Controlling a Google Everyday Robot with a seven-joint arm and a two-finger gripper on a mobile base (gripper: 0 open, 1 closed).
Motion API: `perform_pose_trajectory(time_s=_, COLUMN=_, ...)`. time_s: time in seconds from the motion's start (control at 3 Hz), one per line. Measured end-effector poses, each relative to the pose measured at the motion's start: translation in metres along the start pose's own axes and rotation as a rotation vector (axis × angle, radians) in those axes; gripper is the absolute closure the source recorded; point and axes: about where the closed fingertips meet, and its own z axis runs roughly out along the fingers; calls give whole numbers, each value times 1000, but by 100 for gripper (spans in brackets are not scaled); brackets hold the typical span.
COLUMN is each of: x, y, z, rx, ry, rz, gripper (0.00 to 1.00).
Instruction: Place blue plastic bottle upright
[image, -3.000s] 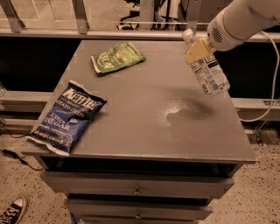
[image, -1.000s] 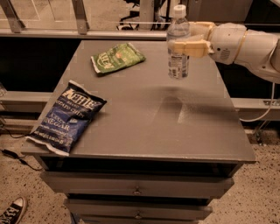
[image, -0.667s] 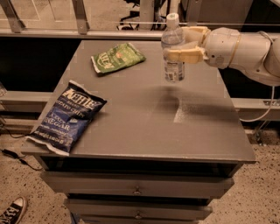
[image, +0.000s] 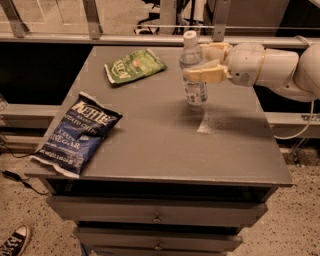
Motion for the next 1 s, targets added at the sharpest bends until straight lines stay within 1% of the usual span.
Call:
perform_pose_trajectory(time_s=0.33, x=8, y=1, z=1, rx=-9, ry=-12, rz=33, gripper=100)
perform_pose_trajectory(time_s=0.67, x=17, y=-1, z=-2, rx=-9, ry=-55, rz=86, gripper=100)
perform_pose_trajectory(time_s=1.0, x=23, y=-3, z=-3, rx=-13, ry=-69, rz=122, gripper=85)
